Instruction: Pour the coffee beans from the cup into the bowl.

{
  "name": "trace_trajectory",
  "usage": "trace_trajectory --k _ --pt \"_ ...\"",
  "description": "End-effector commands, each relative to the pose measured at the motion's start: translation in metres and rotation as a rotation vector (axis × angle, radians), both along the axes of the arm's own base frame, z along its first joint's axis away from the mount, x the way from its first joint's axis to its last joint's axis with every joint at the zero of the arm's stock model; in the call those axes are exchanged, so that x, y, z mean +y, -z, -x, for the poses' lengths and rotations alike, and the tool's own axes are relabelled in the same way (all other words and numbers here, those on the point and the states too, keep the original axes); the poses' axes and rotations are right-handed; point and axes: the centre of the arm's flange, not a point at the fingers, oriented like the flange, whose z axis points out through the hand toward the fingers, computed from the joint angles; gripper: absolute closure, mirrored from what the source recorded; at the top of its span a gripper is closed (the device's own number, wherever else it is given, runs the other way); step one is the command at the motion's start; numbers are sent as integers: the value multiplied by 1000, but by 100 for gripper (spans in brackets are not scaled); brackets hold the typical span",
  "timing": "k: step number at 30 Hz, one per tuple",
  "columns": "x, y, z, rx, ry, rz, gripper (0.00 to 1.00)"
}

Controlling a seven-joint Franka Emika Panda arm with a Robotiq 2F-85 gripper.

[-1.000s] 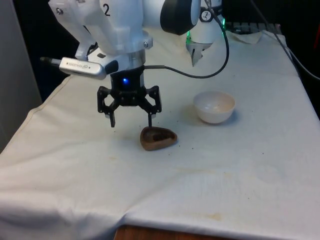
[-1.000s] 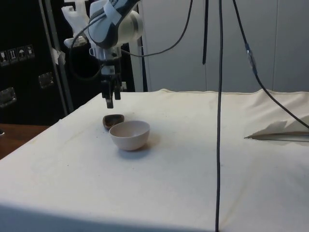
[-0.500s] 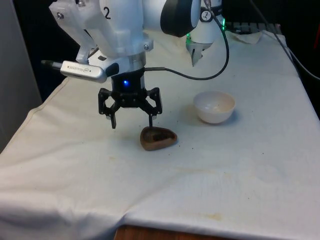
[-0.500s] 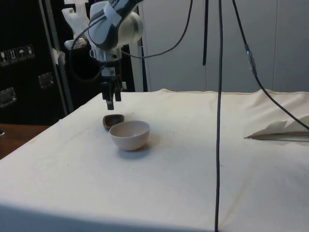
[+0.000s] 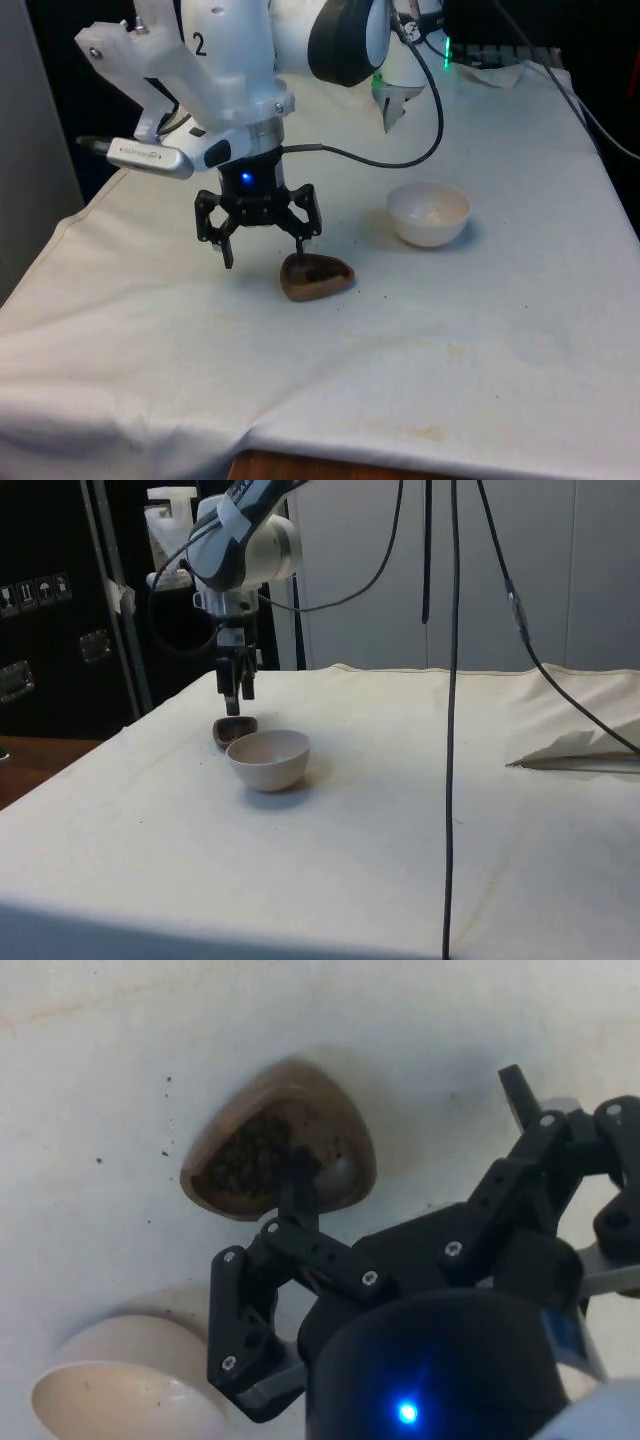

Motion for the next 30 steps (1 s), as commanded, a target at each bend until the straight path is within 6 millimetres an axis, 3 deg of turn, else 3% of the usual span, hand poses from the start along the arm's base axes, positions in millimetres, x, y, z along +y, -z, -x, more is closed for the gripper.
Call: trace_trajectory --k 1,30 --pt "-2 1 -1 -6 -4 -9 0" --pt "-10 20 -3 -7 -42 -35 0"
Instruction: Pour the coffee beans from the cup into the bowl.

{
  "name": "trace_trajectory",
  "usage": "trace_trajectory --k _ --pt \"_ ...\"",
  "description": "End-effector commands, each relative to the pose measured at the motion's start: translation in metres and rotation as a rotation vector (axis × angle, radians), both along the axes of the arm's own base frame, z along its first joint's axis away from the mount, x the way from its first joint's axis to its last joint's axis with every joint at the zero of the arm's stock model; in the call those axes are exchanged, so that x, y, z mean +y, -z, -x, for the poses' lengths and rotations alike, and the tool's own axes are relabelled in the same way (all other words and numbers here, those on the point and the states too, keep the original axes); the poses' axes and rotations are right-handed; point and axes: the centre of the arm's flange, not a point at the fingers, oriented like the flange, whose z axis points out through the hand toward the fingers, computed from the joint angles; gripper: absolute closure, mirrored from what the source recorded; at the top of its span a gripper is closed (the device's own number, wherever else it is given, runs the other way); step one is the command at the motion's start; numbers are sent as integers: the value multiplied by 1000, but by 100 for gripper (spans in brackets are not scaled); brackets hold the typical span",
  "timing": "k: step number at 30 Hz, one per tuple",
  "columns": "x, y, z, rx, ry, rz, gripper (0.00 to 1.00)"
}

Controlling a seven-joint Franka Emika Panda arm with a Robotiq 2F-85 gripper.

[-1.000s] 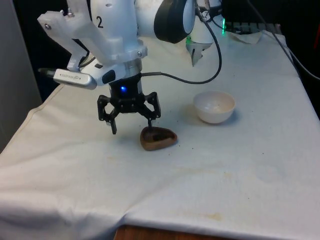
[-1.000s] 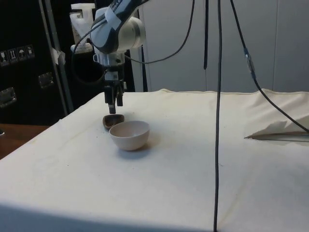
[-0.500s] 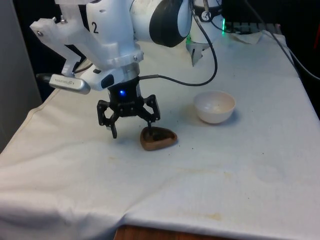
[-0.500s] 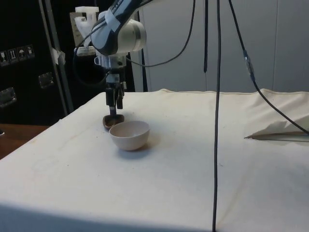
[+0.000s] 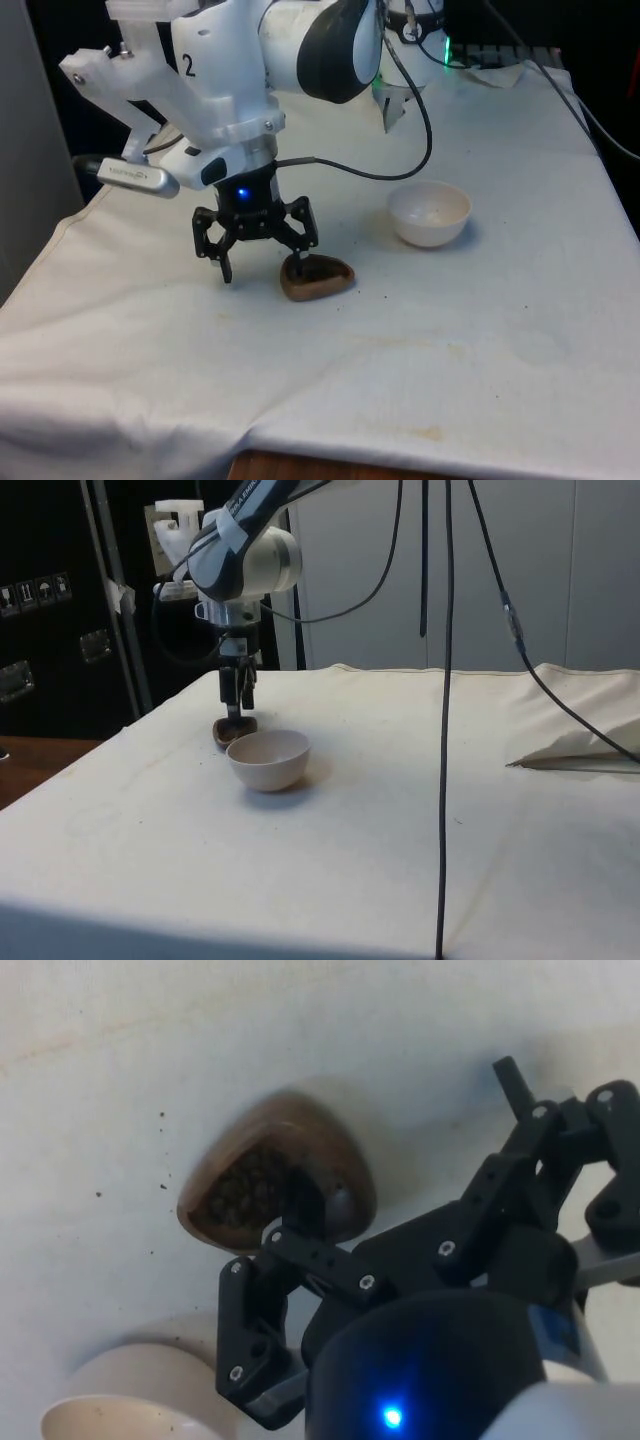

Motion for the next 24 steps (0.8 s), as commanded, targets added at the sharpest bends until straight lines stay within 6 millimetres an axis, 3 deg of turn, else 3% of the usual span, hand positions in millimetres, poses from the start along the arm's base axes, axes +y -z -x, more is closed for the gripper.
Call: trace_trajectory --k 1,15,18,21,24 --pt "-2 0 0 -1 -3 -5 0" --pt "-4 2 1 3 -23 -1 1" --pt "-4 2 1 3 -24 -1 10" --pt "-4 2 1 3 -25 0 37" --pt "-4 2 1 3 -25 0 53"
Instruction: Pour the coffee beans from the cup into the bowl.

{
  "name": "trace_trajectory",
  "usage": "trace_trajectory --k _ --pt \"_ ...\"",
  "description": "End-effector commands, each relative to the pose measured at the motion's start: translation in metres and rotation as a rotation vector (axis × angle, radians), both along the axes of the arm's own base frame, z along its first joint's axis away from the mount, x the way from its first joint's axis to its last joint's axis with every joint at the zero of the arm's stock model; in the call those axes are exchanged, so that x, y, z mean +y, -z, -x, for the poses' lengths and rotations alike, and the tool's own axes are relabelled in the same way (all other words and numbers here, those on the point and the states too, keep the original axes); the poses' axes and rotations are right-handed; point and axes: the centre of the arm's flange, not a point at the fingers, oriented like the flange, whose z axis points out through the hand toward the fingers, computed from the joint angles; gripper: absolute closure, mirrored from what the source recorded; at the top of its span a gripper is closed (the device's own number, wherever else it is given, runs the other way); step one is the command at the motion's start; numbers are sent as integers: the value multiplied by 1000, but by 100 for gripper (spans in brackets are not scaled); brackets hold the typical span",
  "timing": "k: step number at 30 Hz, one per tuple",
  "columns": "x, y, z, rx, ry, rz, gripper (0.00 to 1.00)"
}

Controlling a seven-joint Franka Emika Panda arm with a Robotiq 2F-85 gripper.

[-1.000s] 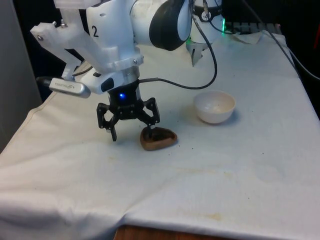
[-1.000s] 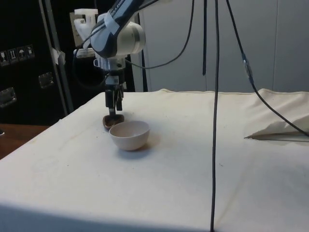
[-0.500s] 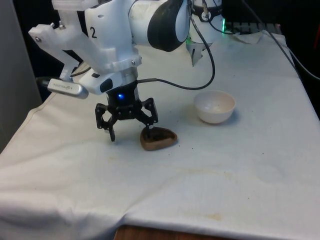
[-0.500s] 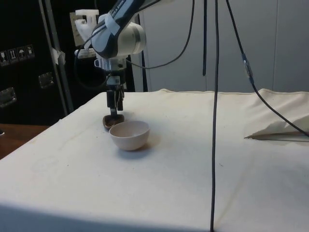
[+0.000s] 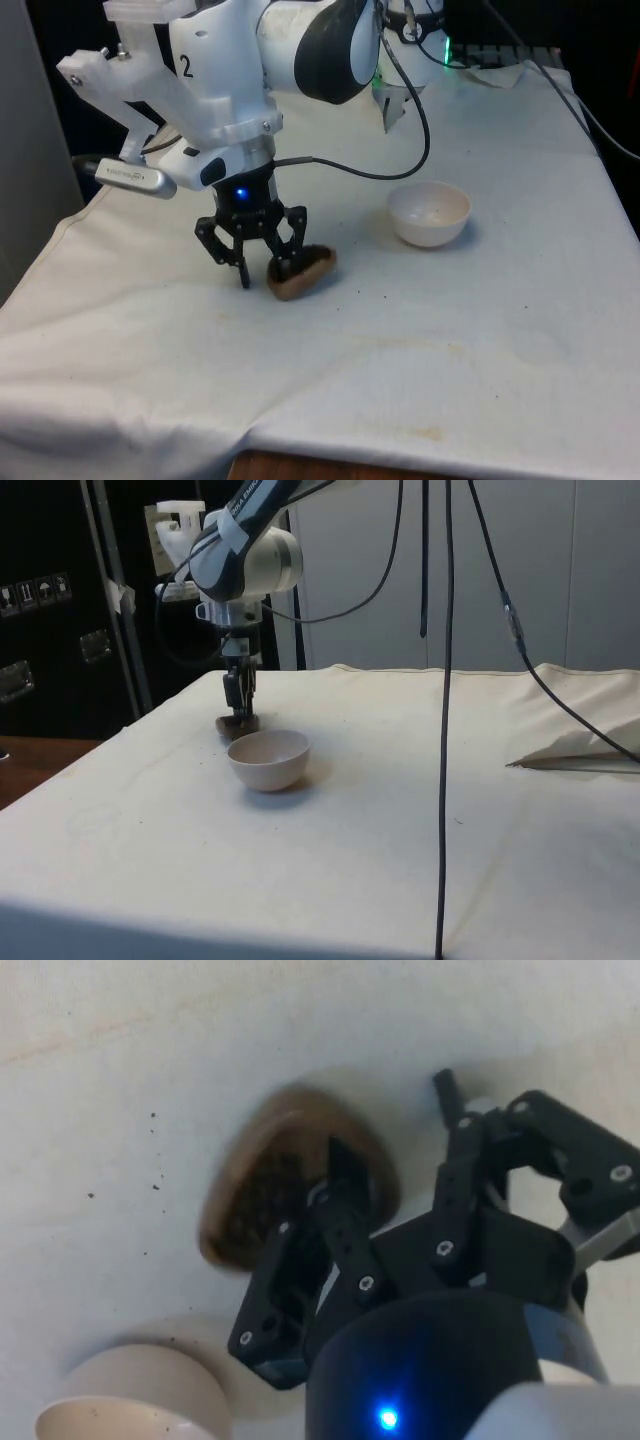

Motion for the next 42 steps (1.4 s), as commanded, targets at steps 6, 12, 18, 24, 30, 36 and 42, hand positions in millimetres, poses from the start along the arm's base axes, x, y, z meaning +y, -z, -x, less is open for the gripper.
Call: trace_trajectory --k 6,12,18,24,30,36,42 --pt "0 2 0 1 -4 -5 86" --pt "0 -5 -1 3 -1 -4 96" --pt "0 -3 0 2 -2 -4 96" --pt "0 -5 -1 -1 -1 -4 96" --pt "3 -15 1 -10 -2 -1 96" --pt "6 -30 5 -14 -2 3 96" --pt "9 -43 8 -19 -4 5 96"
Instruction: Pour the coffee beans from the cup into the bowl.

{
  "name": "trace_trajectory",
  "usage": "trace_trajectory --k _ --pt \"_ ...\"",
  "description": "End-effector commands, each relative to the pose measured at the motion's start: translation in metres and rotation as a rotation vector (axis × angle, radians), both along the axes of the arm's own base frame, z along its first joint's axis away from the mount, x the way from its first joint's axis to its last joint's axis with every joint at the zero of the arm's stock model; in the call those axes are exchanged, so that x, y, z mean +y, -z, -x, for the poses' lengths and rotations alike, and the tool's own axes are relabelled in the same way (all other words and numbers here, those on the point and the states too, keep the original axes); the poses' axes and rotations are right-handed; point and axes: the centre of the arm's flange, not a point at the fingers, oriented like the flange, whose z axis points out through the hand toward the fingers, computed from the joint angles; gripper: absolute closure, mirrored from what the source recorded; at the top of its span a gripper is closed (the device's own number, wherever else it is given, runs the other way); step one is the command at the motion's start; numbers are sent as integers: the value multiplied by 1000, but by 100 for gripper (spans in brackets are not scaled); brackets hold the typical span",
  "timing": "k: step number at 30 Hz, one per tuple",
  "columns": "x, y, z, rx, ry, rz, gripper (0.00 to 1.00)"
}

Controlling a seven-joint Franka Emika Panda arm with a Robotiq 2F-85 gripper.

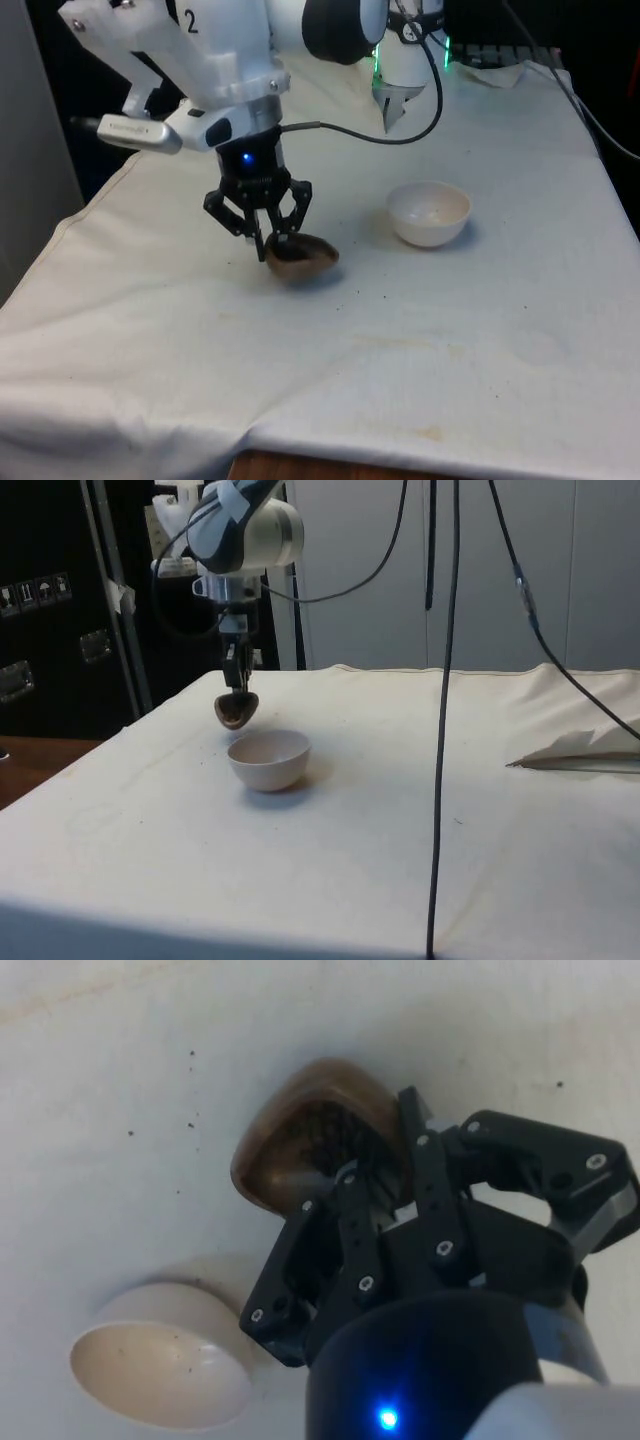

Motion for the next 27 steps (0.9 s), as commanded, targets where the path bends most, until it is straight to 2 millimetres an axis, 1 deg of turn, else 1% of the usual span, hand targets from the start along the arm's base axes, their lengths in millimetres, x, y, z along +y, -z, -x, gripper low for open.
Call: trace_trajectory --k 1,6,7,8,9,14,15,16,21,22,24,25,27 --pt "1 -7 1 -7 1 11 96" --pt "4 -22 4 -15 -1 11 96" --pt "3 -18 3 -13 -3 -1 96" --pt "4 -26 6 -18 -1 11 96" --pt "5 -30 7 -21 -2 12 96" --pt "6 -44 11 -31 -5 13 96" --pt "6 -41 9 -29 -6 2 96" --pt "7 -50 12 -33 -6 12 96" --pt "8 -64 17 -44 -8 13 96" --pt "8 -69 19 -49 -8 13 96" --pt "9 -74 21 -53 -9 12 96" --pt "9 -71 19 -50 -9 1 96" --pt "9 -79 23 -56 -8 13 96"
